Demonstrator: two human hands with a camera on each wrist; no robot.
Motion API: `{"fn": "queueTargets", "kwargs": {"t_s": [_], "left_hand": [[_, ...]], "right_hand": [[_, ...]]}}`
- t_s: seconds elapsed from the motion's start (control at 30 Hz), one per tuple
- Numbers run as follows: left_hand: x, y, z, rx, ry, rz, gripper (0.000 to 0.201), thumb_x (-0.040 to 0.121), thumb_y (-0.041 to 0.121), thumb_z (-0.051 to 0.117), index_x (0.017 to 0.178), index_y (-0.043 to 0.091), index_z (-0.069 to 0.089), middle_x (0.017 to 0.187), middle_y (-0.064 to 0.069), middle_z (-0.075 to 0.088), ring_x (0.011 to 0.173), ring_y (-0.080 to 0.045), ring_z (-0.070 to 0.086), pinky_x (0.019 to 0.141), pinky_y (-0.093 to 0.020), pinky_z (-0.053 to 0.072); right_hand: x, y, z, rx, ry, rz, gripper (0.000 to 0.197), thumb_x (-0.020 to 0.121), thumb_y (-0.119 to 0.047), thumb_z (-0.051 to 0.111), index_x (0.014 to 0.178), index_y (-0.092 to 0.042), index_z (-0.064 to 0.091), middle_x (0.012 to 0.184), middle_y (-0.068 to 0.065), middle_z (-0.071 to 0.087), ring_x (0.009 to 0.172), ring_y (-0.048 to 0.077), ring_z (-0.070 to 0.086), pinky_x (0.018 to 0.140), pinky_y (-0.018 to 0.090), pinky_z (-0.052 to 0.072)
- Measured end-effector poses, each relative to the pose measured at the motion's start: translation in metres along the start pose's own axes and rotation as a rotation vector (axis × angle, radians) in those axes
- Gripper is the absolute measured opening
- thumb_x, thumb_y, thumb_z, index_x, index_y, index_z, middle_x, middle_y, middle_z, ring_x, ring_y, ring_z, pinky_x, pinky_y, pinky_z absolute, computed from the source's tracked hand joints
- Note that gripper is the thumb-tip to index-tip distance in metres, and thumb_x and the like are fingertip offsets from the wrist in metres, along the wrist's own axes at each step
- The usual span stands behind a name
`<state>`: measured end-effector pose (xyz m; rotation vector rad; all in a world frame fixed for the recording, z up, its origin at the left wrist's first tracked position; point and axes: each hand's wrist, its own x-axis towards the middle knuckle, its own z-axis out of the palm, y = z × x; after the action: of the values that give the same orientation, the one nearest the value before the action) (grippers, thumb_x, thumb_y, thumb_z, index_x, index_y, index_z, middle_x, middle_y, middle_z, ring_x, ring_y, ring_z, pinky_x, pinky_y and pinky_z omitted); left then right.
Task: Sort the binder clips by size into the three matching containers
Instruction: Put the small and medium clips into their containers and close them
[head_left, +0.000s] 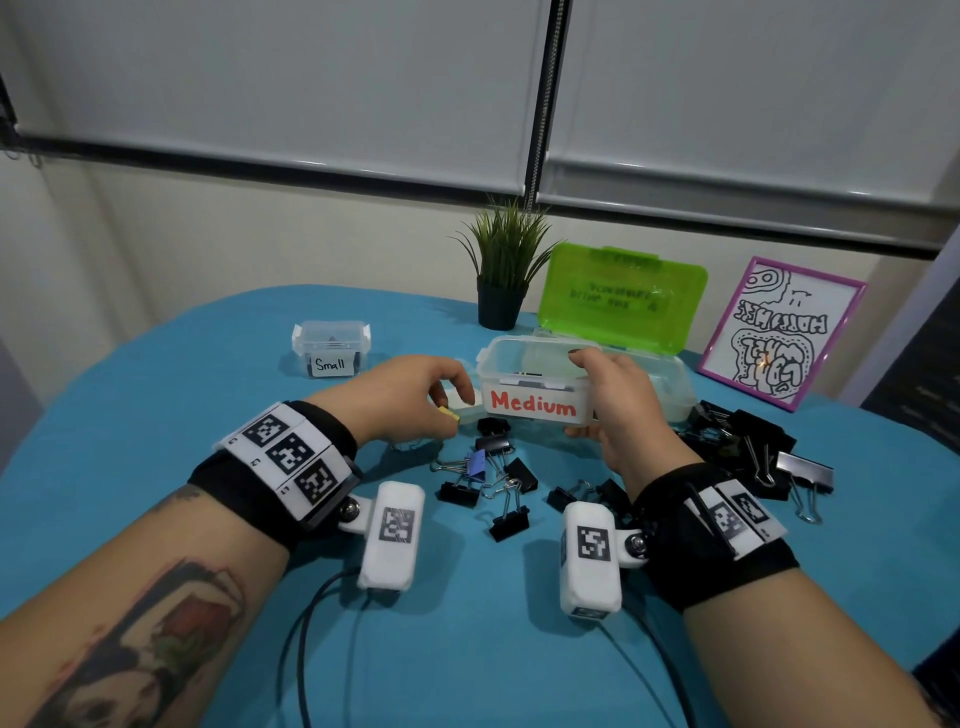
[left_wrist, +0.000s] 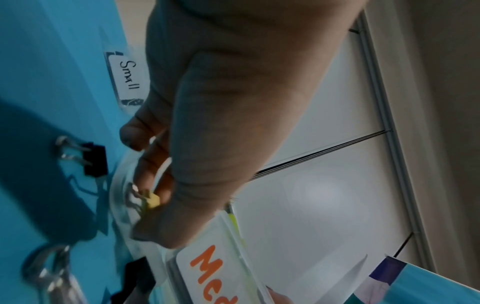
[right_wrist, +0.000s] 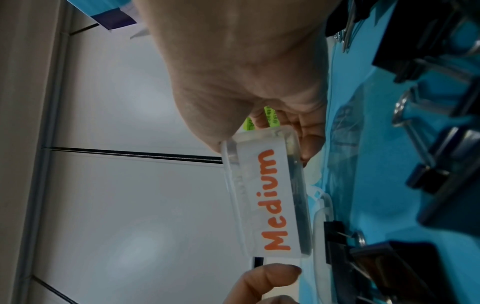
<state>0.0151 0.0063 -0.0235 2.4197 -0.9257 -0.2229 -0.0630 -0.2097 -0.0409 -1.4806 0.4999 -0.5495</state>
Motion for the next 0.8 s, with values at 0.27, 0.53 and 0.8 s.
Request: {"fn": "queueTargets", "kwargs": {"t_s": [0.27, 0.53, 0.8], "left_hand": [[-0.002, 0.009, -0.018, -0.417, 0.561, 0.2, 0.019, 0.081, 0.016, 0.075, 0.094, 0.025, 0.065, 0.096, 0.007, 0.067, 0.081, -0.014, 0.066, 0.069, -0.024, 0.053], [-0.004, 0.013, -0.007, -0.324, 0.433, 0.35, 0.013, 0.083, 0.028, 0.078, 0.088, 0.029, 0.067, 0.098, 0.01, 0.068, 0.097, -0.004, 0.063, 0.072, -0.024, 0.05], [-0.012, 0.017, -0.009, -0.288, 0.06, 0.197, 0.053, 0.052, 0.055, 0.091, 0.072, 0.016, 0.061, 0.074, -0.013, 0.065, 0.068, -0.017, 0.056, 0.069, -0.035, 0.048]], "right_hand": [[-0.004, -0.004, 0.001, -0.044, -0.039, -0.001, 0.023, 0.092, -0.029, 0.062, 0.109, -0.014, 0.056, 0.097, 0.009, 0.065, 0.07, 0.024, 0.071, 0.048, 0.031, 0.05], [-0.015, -0.006, 0.01, -0.046, -0.204, -0.07, 0.016, 0.092, -0.018, 0.062, 0.104, -0.007, 0.061, 0.089, 0.011, 0.066, 0.062, 0.029, 0.069, 0.044, 0.031, 0.045], [-0.002, -0.006, -0.004, -0.056, 0.047, -0.051, 0.015, 0.091, -0.024, 0.06, 0.102, -0.016, 0.055, 0.086, 0.003, 0.059, 0.069, 0.025, 0.069, 0.046, 0.03, 0.047]]}}
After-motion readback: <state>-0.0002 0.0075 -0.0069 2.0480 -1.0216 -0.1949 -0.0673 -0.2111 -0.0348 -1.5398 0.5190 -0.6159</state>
